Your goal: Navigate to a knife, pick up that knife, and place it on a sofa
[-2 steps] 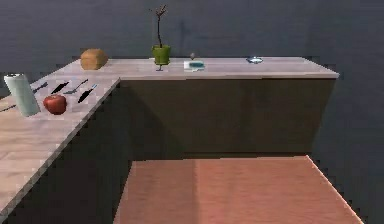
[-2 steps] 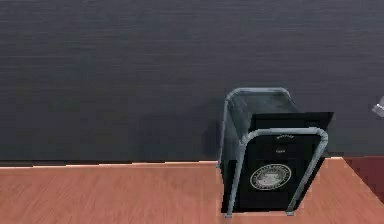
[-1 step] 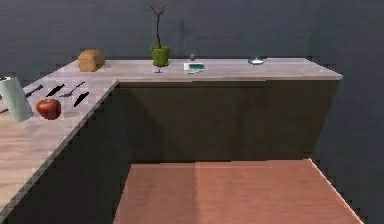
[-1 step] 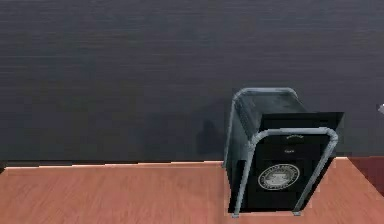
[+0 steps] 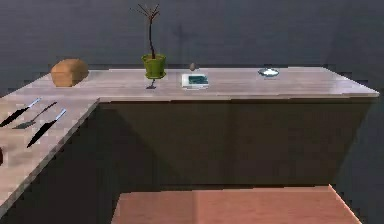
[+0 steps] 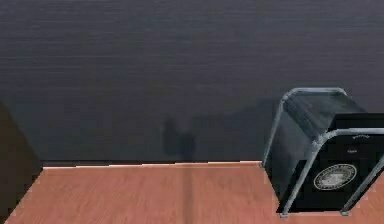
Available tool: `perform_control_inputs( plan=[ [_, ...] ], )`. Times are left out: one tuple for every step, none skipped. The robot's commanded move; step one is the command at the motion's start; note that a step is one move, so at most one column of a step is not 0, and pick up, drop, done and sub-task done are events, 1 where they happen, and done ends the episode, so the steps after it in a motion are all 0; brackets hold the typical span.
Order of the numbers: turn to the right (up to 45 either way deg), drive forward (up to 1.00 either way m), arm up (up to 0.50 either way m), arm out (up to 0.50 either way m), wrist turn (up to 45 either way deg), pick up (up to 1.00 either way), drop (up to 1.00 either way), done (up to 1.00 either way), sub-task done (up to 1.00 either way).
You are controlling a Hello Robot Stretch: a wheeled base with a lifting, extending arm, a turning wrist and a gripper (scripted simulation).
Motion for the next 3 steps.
perform_control_inputs(
  plan=[
    [-45.0, 0.00, 0.00, 0.00, 0.0, 0.00, 0.00, 0.00, 0.00],
    [-45.0, 0.00, 0.00, 0.00, 0.0, 0.00, 0.00, 0.00, 0.00],
    [-33.0, 0.00, 0.00, 0.00, 0.0, 0.00, 0.00, 0.00, 0.00]
  ],
)
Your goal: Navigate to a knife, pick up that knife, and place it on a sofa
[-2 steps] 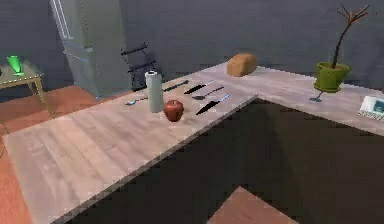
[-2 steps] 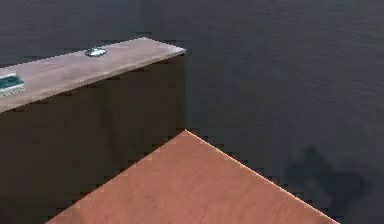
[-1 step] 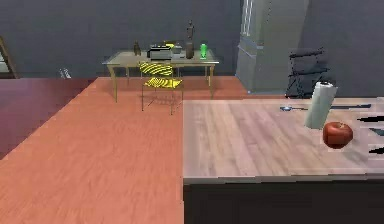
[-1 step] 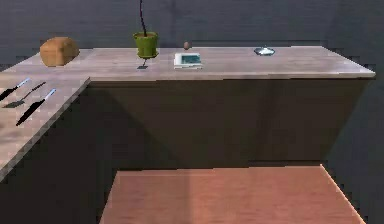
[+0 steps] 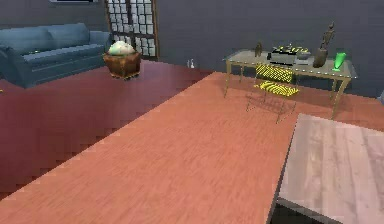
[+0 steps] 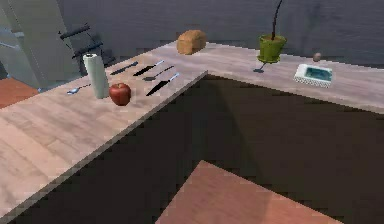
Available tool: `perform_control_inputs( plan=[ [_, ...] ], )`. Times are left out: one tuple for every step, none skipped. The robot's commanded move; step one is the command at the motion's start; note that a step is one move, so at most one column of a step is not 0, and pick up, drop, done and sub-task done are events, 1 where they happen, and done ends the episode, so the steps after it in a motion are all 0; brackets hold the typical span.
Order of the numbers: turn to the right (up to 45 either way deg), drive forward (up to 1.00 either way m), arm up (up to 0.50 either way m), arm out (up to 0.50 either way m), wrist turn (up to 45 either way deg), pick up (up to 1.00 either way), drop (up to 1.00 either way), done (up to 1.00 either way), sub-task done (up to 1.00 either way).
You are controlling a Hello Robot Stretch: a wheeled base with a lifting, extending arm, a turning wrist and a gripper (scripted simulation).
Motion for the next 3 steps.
perform_control_inputs(
  plan=[
    [-3.0, 0.00, 0.00, 0.00, 0.0, 0.00, 0.00, 0.00, 0.00],
    [45.0, 0.00, 0.00, 0.00, 0.0, 0.00, 0.00, 0.00, 0.00],
    [45.0, 0.00, 0.00, 0.00, 0.0, 0.00, 0.00, 0.00, 0.00]
  ],
)
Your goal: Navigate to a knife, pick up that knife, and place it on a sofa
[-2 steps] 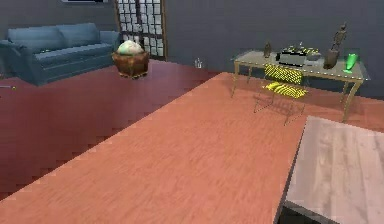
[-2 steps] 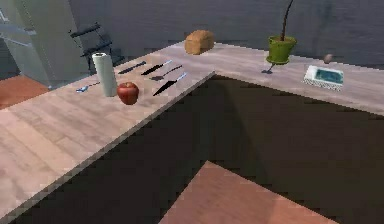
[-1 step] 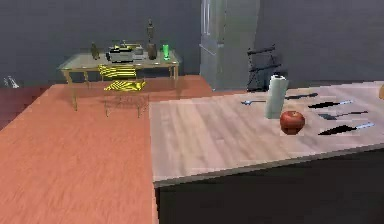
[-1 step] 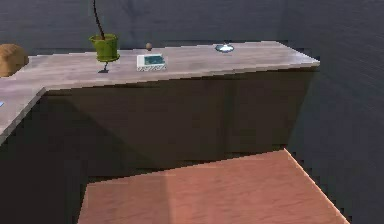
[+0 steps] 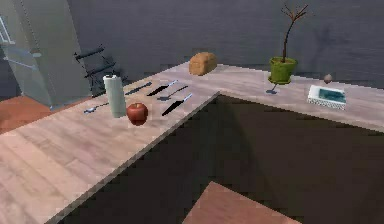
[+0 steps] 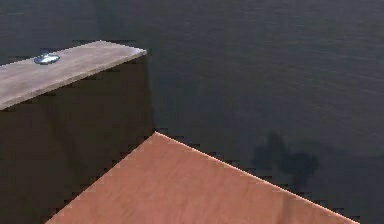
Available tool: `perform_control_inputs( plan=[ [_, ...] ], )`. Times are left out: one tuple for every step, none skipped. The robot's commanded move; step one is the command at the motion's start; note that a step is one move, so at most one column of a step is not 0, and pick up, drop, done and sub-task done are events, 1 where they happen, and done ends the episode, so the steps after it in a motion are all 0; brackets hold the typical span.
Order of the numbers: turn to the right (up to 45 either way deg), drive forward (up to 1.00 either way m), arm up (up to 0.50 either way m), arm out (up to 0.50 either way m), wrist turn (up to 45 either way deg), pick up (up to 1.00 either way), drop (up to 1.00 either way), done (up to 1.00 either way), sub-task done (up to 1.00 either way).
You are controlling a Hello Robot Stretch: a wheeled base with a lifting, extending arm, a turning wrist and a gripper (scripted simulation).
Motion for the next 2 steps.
perform_control_inputs(
  plan=[
    [12.0, 0.00, 0.00, 0.00, 0.0, 0.00, 0.00, 0.00, 0.00],
    [3.0, 0.00, 0.00, 0.00, 0.0, 0.00, 0.00, 0.00, 0.00]
  ],
)
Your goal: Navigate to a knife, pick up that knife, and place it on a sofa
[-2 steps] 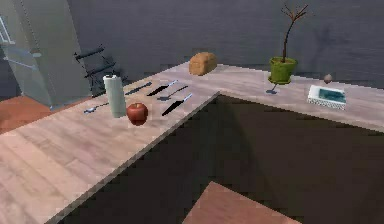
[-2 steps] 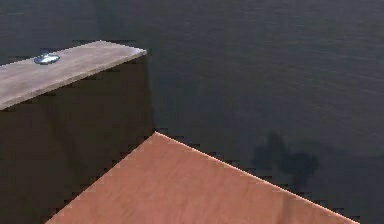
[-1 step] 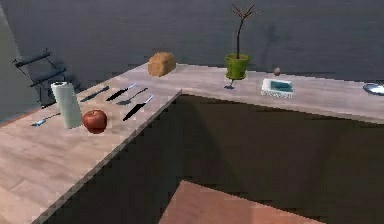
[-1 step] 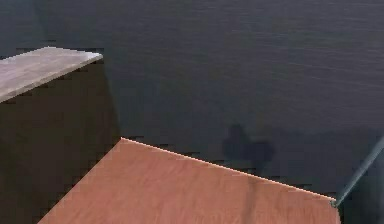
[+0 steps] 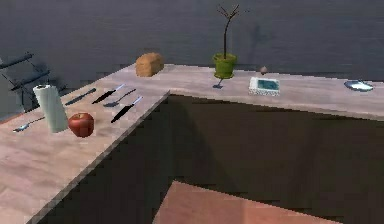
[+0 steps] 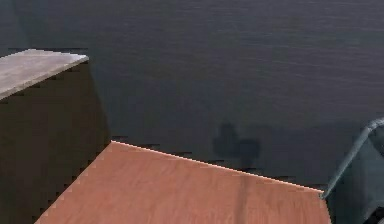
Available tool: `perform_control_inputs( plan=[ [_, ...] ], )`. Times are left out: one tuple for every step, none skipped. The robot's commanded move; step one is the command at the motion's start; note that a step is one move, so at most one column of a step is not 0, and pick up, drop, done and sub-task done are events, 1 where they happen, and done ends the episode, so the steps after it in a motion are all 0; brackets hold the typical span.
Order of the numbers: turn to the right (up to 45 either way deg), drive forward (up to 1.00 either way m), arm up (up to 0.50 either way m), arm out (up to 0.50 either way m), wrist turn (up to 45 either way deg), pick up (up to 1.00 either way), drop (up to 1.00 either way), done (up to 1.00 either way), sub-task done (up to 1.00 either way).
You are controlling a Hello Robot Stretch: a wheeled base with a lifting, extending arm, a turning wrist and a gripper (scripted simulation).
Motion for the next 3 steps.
perform_control_inputs(
  plan=[
    [0.0, 0.80, 0.00, 0.00, 0.0, 0.00, 0.00, 0.00, 0.00],
    [-45.0, 0.00, 0.00, 0.00, 0.0, 0.00, 0.00, 0.00, 0.00],
    [-45.0, 0.00, 0.00, 0.00, 0.0, 0.00, 0.00, 0.00, 0.00]
  ],
)
